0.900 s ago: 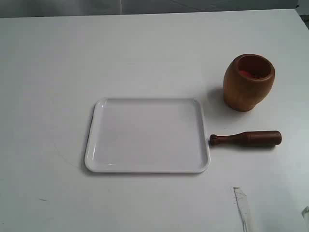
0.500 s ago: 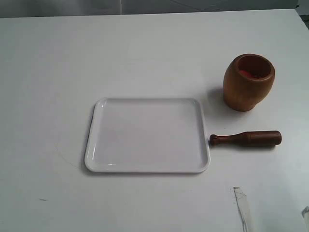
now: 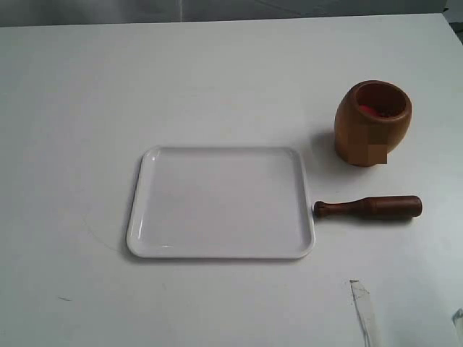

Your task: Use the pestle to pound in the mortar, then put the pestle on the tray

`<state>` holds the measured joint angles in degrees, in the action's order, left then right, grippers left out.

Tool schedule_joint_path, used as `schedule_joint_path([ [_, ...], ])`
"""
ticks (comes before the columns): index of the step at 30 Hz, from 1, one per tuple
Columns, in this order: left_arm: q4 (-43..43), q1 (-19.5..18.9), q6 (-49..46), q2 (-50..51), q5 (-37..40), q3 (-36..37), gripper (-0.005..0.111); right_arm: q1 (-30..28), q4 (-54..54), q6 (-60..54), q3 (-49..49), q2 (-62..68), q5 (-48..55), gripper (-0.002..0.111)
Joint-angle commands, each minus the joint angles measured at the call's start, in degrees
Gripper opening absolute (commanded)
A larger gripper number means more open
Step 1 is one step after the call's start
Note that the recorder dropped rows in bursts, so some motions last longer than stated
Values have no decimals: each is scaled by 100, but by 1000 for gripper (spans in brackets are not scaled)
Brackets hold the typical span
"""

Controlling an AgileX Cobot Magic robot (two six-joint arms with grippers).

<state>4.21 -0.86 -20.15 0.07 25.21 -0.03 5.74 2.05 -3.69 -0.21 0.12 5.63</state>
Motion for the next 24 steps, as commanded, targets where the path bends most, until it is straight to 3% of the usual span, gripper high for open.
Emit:
schedule_joint_path([
  [1,-42,44,47,-7,-17,3,0,-32,1192,114,21,-12,-704,0],
  [8,-42,44,47,-7,-17,3,0,-32,2689,113,21,-12,-975,0],
  [21,-42,44,47,-7,-17,3,0,-32,2744,324,21,-12,-1230,0],
  [24,-42,44,47,-7,-17,3,0,-10,2415,324,-409,-12,-1012,0],
])
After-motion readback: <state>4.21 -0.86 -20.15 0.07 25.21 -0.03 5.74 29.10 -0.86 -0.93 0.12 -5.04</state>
